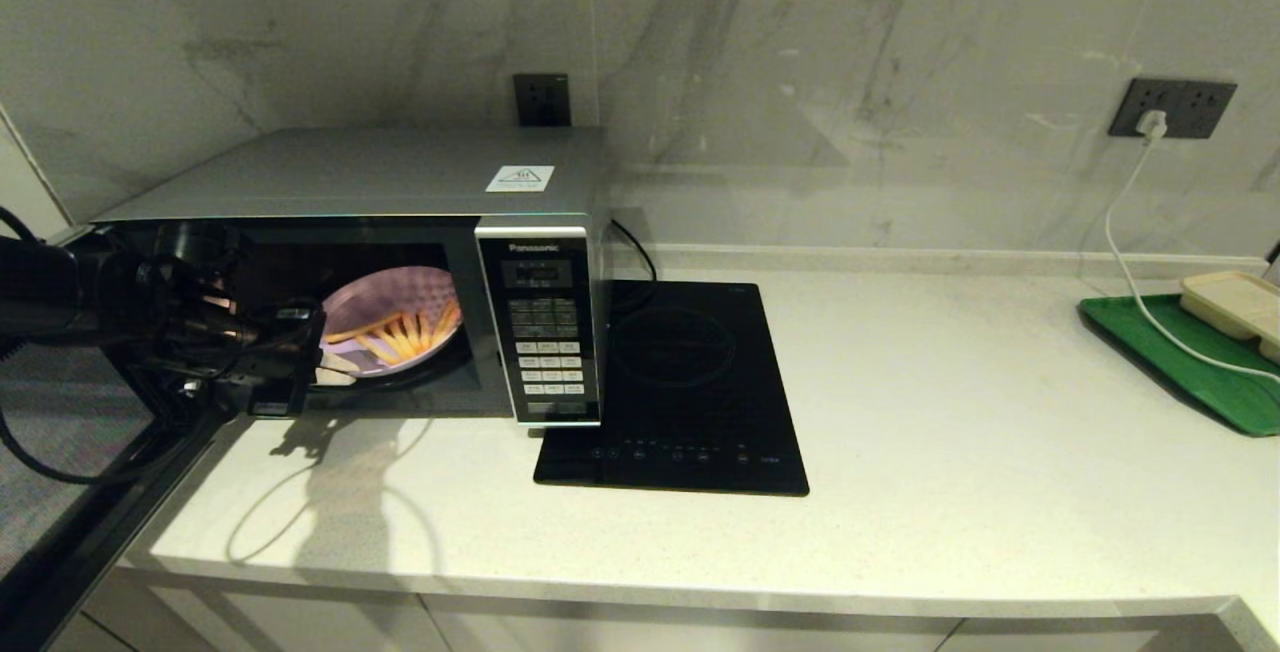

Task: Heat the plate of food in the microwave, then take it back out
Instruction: Put the plate in the microwave oven

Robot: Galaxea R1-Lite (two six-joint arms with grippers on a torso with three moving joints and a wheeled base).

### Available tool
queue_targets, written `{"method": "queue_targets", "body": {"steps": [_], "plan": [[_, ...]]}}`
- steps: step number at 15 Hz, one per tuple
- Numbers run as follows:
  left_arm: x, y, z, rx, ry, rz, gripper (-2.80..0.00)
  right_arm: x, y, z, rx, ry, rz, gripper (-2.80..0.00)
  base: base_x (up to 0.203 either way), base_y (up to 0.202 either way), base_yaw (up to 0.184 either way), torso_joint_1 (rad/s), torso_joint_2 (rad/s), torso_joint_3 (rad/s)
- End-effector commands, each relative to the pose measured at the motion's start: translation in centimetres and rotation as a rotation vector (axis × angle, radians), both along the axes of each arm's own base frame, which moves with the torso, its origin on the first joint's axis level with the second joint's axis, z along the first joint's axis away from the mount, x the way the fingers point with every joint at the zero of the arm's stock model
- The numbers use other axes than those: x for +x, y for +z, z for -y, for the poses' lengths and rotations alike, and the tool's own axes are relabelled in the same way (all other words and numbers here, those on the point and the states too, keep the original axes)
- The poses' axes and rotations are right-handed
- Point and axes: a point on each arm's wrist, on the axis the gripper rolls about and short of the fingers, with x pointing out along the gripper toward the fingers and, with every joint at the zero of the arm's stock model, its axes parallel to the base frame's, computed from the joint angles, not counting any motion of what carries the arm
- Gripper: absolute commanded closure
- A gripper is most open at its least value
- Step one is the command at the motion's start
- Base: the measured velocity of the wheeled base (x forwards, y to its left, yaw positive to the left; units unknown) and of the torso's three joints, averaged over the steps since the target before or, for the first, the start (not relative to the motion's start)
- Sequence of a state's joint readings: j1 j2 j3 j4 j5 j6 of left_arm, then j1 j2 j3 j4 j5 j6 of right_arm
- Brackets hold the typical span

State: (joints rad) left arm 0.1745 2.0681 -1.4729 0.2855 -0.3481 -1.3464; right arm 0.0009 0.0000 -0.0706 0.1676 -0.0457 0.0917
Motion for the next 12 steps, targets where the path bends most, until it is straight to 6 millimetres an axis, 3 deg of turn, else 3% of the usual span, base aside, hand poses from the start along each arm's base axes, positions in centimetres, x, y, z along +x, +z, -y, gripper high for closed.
{"method": "queue_targets", "body": {"steps": [1, 12], "plan": [[0.1, -0.1, -0.1, -0.009, 0.009, -0.004, 0.0, 0.0, 0.0, 0.0, 0.0, 0.0, -0.001, 0.0, 0.0, 0.0, 0.0, 0.0, 0.0, 0.0], [0.5, -1.0, -1.9, -0.008, 0.05, -0.02, 0.0, 0.0, 0.0, 0.0, 0.0, 0.0, -0.001, 0.0, 0.0, 0.0, 0.0, 0.0, 0.0, 0.0]]}}
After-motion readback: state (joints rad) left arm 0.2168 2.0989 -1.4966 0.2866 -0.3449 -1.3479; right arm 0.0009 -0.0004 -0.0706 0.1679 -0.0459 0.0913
